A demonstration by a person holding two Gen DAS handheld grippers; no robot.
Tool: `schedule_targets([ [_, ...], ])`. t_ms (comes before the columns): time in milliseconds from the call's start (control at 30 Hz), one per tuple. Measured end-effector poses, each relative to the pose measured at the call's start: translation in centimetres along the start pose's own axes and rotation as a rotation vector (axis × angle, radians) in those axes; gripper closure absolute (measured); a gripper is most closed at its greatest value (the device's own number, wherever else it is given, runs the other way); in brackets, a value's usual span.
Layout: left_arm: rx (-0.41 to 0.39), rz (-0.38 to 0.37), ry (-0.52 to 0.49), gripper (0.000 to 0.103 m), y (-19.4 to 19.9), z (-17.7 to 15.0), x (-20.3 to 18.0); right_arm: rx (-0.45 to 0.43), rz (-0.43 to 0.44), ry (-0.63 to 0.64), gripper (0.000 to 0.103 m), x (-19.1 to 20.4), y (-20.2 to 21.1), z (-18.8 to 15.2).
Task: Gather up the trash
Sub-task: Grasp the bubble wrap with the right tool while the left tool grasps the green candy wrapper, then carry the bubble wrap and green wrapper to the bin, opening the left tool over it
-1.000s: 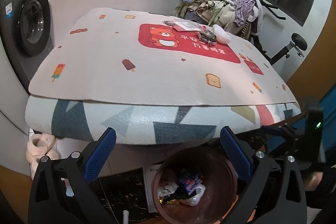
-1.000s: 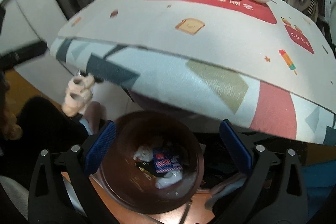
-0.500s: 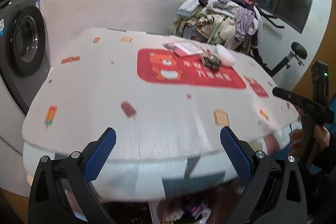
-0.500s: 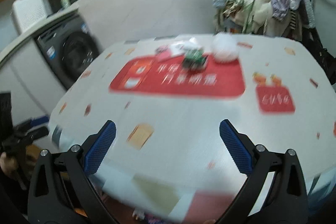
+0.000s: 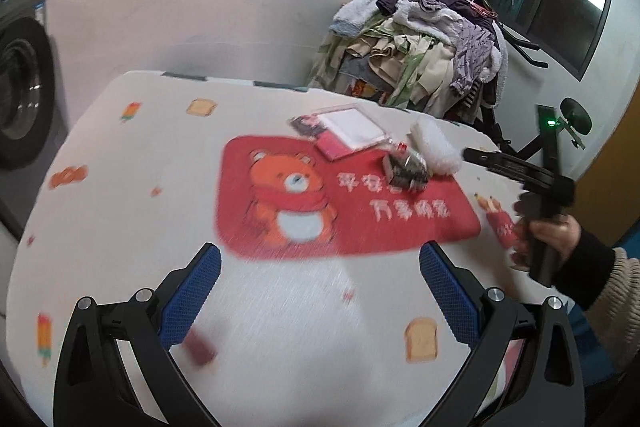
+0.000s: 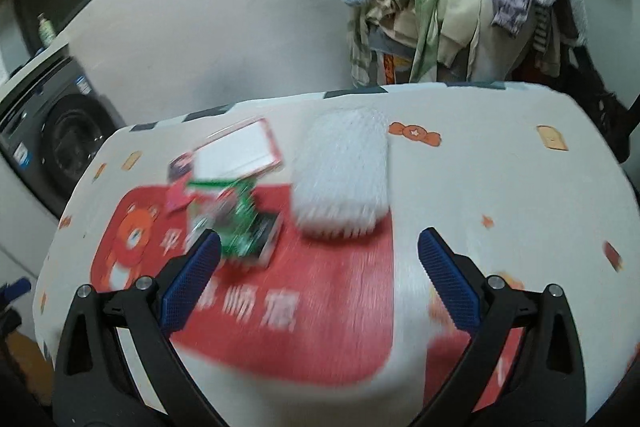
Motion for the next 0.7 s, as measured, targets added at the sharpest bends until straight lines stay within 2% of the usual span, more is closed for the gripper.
schedule_targets([
  [167, 0.027, -0.012, -0.017, 0.006, -4.0, 3.1, -2.2, 0.057, -0.011, -0.023, 0.006, -0.9, -4.5, 2.2],
  [233, 0.05, -0.042, -0.001, 0.006, -5.7, 3.9, -3.1, 0.097, -0.016, -0.024, 0.008, -1.3, -6.3, 2.2],
  [267, 0.064, -0.066, 0.016, 0.006, -6.7, 4.4, -3.5, 0.115, -0.012, -0.021, 0.026, -1.3, -6.9, 2.2],
  [300, 0.082, -0.098, 0.046, 0.006, -7.8, 4.9, -4.1, 0.134, 0.002, -0.02, 0.038, -1.3, -7.4, 2.1],
  [333, 0.095, -0.121, 0.07, 0.006, -8.5, 5.1, -4.4, 0.137, 0.019, -0.027, 0.042, -1.3, -7.4, 2.0],
  [367, 0.119, -0.158, 0.115, 0.01, -9.6, 5.5, -4.9, 0.118, 0.034, -0.036, 0.051, -1.3, -6.8, 2.2],
  [400, 0.141, -0.188, 0.153, 0.021, -10.5, 5.7, -5.4, 0.093, 0.053, -0.037, 0.056, -1.3, -6.1, 2.4],
  [467, 0.188, -0.242, 0.219, 0.032, -12.6, 6.2, -6.4, 0.054, 0.064, -0.031, 0.058, -1.5, -4.6, 2.6],
  [600, 0.226, -0.297, 0.332, 0.038, -16.2, 7.2, -8.0, -0.018, 0.085, -0.036, 0.06, -2.4, -0.8, 2.5],
  [700, 0.259, -0.306, 0.404, 0.044, -18.7, 7.4, -8.9, -0.059, 0.085, -0.034, 0.06, -2.9, 1.5, 2.1],
])
Point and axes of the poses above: each gripper's, at about its wrist camera, not at the fingertips, and y roughly against the way its jaws point, x to its left, z to its top, the point moved 10 cm from there along -y, roughly the way its jaws point, and after that the axes turned 2 degrees about y, right-handed, at the moved point
